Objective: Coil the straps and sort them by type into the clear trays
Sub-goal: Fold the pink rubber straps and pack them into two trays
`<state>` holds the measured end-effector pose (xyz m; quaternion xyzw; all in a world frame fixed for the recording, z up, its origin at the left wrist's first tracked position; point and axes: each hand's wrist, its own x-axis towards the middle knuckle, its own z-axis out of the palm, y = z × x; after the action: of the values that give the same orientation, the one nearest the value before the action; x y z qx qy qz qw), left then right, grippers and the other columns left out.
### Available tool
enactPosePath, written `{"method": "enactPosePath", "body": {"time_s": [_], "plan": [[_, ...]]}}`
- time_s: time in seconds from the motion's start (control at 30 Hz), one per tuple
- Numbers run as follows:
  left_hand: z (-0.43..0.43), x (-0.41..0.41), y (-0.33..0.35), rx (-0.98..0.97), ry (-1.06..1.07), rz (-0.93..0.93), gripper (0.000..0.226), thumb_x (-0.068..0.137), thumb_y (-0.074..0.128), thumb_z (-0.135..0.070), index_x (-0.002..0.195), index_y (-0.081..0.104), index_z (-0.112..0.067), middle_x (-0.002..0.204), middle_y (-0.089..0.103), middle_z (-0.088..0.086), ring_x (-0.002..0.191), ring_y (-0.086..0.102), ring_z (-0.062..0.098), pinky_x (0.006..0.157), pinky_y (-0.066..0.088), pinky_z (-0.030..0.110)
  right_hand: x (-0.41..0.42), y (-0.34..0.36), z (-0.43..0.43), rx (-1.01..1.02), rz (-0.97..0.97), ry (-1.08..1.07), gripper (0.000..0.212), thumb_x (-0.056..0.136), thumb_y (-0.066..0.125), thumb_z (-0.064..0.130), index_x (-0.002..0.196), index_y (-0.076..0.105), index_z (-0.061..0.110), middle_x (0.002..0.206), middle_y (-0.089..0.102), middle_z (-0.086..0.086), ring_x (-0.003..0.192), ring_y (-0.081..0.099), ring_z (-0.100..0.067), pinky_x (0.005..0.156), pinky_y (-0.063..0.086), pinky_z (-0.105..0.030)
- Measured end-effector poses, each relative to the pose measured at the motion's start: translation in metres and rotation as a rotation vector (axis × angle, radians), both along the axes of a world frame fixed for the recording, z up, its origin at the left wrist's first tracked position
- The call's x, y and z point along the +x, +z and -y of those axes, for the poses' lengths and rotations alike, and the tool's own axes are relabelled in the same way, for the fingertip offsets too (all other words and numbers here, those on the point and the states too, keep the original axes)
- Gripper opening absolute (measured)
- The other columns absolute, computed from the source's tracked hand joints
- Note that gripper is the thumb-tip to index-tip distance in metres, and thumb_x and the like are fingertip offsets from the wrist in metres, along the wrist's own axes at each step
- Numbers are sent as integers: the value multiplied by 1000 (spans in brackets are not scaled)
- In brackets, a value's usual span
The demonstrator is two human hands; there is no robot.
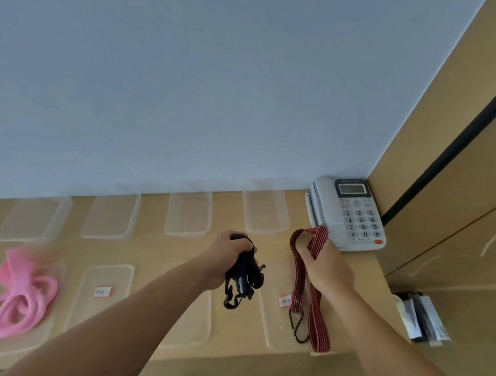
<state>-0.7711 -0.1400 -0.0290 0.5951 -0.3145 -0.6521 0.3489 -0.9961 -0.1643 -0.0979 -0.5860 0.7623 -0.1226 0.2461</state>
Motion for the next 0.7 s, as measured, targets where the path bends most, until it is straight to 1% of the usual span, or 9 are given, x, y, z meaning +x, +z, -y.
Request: {"method": "enactPosePath", "body": {"time_s": [0.1, 0.2, 0.27, 0.37, 0.43, 0.5, 0.57, 0.67, 0.7], "plan": [[-4, 5, 0, -14, 16, 25, 15, 91, 51, 3, 80, 61, -2, 83, 63, 18, 66, 67, 29, 65, 57, 38, 0, 15, -10, -185, -212, 2, 64, 93, 49, 52, 136, 42, 6, 119, 59, -12, 105, 59, -29, 80, 53, -41], [-8, 14, 4, -42, 56, 15, 15, 93, 51, 2, 85, 60, -5, 87, 63, 20, 68, 67, 31, 71, 58, 43, 12, 33, -18, -402, -187, 64, 51, 94, 57, 38, 132, 49, 5, 123, 56, -12, 112, 53, -30, 91, 49, -40], [-9, 19, 6, -64, 87, -1, 14, 95, 49, 1, 89, 59, -7, 89, 63, 18, 70, 66, 31, 73, 57, 45, 33, 41, -25, -377, 39, 200, 37, 95, 55, 38, 121, 57, 12, 113, 58, -2, 109, 55, -23, 89, 48, -36], [-18, 35, 7, -62, 184, -53, 16, 97, 50, 0, 110, 55, -6, 97, 66, 15, 77, 65, 30, 69, 57, 40, 85, 56, -47, 6, 437, 429, 47, 91, 53, 55, 132, 52, 30, 117, 59, 14, 110, 54, -3, 90, 41, -24], [-23, 49, 6, -75, 269, -63, 25, 96, 50, -1, 120, 53, -5, 102, 66, 16, 85, 62, 30, 74, 54, 40, 119, 60, -60, 86, 569, 502, 40, 82, 53, 66, 120, 50, 52, 107, 65, 21, 101, 57, 6, 84, 42, -21], [-28, 66, 6, -80, 362, -89, 28, 95, 50, -3, 123, 53, -7, 106, 64, 17, 89, 58, 29, 80, 52, 42, 147, 59, -70, 59, 618, 498, 32, 74, 54, 69, 104, 51, 57, 95, 68, 20, 92, 60, 4, 77, 45, -20], [-35, 84, 6, -64, 421, -99, 26, 95, 52, -7, 120, 54, -13, 107, 65, 16, 89, 58, 27, 79, 52, 41, 174, 56, -78, 25, 593, 512, 27, 72, 58, 62, 97, 55, 50, 87, 68, 20, 84, 62, 2, 68, 47, -17], [-51, 111, 1, 4, 427, -122, 8, 93, 52, -13, 97, 58, -11, 94, 62, 14, 84, 56, 27, 75, 49, 41, 205, 47, -86, -30, 349, 571, 30, 74, 55, 59, 95, 58, 39, 82, 64, 13, 77, 60, -3, 63, 45, -21], [-57, 120, -3, 31, 399, -119, 9, 93, 52, -15, 91, 59, -9, 89, 59, 13, 82, 54, 26, 73, 47, 40, 212, 43, -87, -42, 273, 562, 31, 77, 54, 58, 98, 59, 37, 85, 63, 12, 79, 59, -7, 64, 44, -24]]}}
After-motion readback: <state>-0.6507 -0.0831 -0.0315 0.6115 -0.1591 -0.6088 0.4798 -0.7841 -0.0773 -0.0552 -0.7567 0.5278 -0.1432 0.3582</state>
